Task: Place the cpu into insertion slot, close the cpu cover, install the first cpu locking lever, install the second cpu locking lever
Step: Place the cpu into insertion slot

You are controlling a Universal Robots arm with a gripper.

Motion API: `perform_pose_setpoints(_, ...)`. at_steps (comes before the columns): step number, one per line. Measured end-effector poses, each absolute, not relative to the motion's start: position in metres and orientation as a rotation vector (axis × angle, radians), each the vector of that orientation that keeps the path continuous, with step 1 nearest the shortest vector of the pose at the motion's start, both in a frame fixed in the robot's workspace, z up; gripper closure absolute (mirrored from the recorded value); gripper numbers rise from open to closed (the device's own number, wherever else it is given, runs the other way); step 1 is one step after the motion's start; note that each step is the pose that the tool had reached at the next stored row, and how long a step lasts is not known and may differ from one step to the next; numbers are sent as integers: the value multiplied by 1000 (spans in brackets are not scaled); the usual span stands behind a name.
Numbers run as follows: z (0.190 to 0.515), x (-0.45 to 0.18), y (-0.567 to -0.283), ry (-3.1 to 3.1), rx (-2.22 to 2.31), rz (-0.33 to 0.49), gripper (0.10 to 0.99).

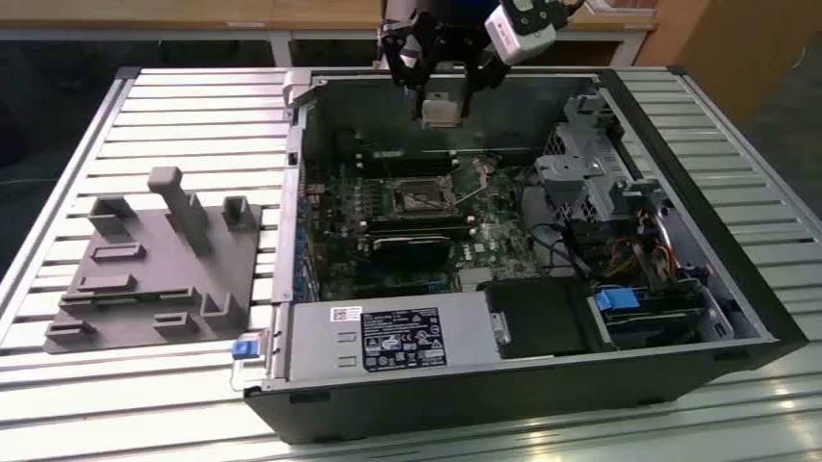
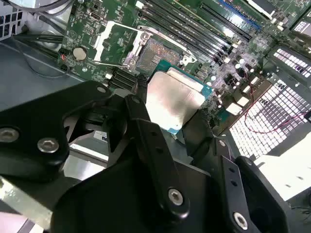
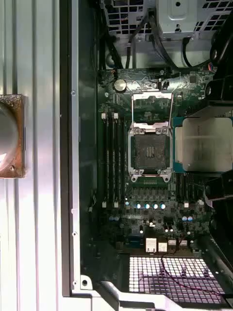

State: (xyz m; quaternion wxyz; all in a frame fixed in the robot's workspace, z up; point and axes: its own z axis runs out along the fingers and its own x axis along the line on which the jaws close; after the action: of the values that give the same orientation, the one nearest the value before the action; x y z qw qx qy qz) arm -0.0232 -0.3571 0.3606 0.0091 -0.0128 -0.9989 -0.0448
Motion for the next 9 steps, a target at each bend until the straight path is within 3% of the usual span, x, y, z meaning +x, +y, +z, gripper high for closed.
perform_pose_setpoints(9,361,-23,-357,-3120,-45,-140,549)
